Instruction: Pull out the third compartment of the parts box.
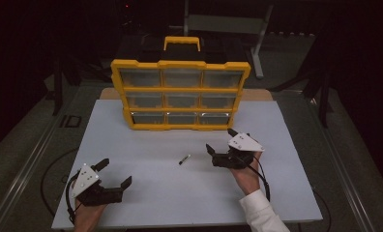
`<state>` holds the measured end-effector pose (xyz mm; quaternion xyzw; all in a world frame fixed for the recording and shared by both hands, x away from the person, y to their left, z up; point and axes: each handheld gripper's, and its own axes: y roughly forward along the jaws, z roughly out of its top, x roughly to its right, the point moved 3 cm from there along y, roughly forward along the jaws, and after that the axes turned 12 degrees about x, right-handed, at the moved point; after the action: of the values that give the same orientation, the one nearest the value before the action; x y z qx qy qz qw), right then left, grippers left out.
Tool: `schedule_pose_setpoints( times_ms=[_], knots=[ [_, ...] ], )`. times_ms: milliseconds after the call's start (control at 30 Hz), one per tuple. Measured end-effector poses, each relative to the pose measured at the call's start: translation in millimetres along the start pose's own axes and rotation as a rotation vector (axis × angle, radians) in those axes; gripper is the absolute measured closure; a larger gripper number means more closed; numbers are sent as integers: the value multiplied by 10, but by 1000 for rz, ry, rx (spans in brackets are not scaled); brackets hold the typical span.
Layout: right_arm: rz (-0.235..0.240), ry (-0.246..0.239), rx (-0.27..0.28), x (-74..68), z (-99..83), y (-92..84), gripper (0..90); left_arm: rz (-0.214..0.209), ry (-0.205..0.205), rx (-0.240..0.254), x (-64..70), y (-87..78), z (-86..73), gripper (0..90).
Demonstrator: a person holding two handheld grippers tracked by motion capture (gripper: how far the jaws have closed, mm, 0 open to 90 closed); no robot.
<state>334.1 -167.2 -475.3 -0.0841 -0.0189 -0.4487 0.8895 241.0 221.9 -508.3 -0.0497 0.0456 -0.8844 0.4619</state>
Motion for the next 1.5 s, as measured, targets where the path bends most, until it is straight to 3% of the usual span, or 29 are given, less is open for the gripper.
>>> schedule_pose_setpoints(
  times_ms=[267,467,667,1233,1333,1367,1500],
  knots=[
    [-14,-33,-17,10,4,107,78,4,5,-3,0,-1,-2,0],
    [-23,-98,-38,4,21,168,78,10,4,-6,-4,-1,0,0],
    [-24,-115,-79,30,-33,218,79,15,-4,-1,-14,-7,3,0],
    [-62,-139,-128,90,-87,295,78,15,-14,0,-17,-7,-2,0],
    [-76,-155,-146,100,-79,305,78,15,-12,-2,-16,-4,-3,0],
    [-83,-198,-157,88,-26,318,78,14,-13,-2,-15,-3,-4,0],
    [-84,-232,-168,94,40,352,78,13,-14,-1,-15,-8,-1,0]
  ],
)
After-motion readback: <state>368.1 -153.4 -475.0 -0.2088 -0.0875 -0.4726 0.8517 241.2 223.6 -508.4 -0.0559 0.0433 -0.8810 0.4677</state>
